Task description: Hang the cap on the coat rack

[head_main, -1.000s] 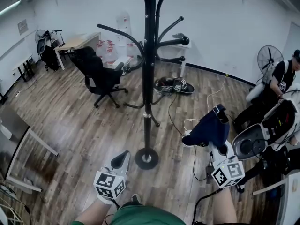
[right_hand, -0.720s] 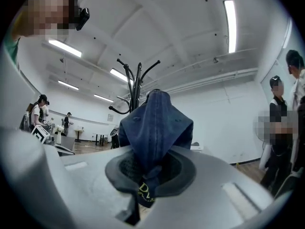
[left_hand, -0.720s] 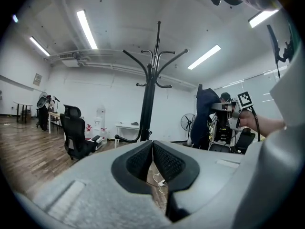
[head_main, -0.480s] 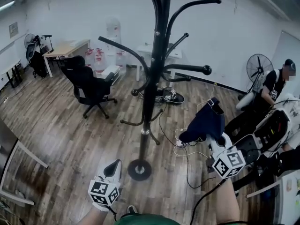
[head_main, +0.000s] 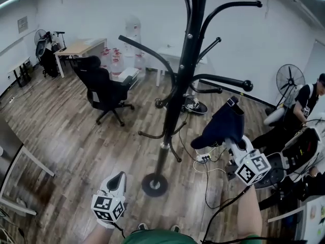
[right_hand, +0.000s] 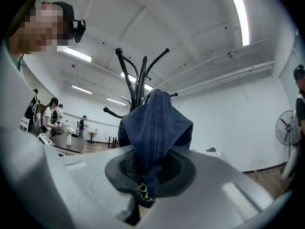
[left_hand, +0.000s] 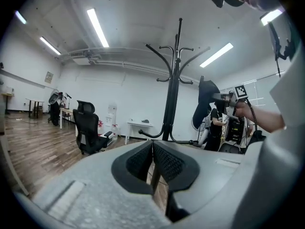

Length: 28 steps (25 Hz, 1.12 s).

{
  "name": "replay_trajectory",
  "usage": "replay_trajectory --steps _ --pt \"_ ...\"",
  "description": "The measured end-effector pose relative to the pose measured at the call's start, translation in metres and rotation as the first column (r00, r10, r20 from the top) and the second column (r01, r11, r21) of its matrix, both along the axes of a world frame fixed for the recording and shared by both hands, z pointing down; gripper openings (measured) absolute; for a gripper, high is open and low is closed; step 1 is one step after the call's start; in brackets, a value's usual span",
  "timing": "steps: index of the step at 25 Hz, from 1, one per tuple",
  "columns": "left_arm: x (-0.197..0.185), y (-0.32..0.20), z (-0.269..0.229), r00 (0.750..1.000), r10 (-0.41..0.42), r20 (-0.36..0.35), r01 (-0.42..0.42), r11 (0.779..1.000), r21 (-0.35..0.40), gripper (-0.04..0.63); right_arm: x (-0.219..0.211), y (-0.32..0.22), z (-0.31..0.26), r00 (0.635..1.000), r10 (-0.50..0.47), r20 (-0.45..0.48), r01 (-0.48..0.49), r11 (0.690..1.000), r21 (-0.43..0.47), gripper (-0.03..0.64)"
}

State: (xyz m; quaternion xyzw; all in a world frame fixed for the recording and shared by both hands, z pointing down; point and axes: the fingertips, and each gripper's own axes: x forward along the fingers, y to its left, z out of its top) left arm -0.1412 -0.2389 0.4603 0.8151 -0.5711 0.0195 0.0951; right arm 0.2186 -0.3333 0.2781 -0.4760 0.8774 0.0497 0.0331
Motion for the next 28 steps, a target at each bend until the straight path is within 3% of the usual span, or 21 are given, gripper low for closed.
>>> replay_trajectory --steps 4,13,28 --pt "-0.001 0.003 -0.009 0.997 -0.072 -0.004 0.072 0.997 0.010 0.012 0.000 -0.023 -0.003 0.997 -0.066 0.049 0.067 0.998 -0.021 0.025" --pt "0.032 0.019 -0.006 0.985 -0.171 0.002 0.171 0.985 -0.007 0.012 0.006 -0.051 -0.002 0.973 -0.222 0.062 0.224 0.974 -0.025 0.025" --pt "0.011 0.058 -0.005 0.943 -0.334 0.002 0.334 0.943 -0.016 0.012 -0.048 -0.065 0.006 0.908 -0.413 0.076 0.417 0.907 -0.054 0.025"
